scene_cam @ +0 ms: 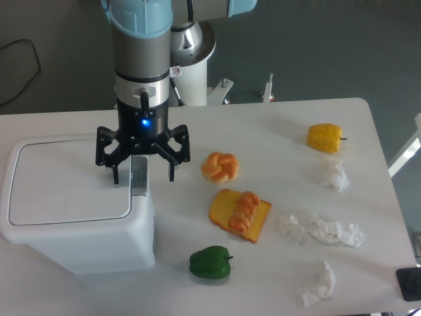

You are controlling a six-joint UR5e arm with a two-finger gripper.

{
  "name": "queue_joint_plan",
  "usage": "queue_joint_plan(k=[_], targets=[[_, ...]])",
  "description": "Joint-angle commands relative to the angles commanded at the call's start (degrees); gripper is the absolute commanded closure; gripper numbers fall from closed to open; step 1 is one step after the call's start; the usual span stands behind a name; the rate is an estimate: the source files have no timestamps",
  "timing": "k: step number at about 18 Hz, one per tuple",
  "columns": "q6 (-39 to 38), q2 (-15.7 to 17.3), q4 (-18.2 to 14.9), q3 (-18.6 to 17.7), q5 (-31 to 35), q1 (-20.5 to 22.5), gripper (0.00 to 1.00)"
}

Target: Close the trash can

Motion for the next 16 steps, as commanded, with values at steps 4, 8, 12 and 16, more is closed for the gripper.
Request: queue_joint_plan(k=[4, 8, 12, 16], targets=[[0.0, -0.4, 0.1, 0.0, 0.0, 0.0, 0.00], [0.0, -0.6, 0.4, -0.2, 0.0, 0.0, 0.00], [0.0, -0.6, 0.4, 0.1, 0.0, 0.1, 0.00], [-0.1, -0.4, 0.5, 1.7, 0.0, 0.4, 0.00]])
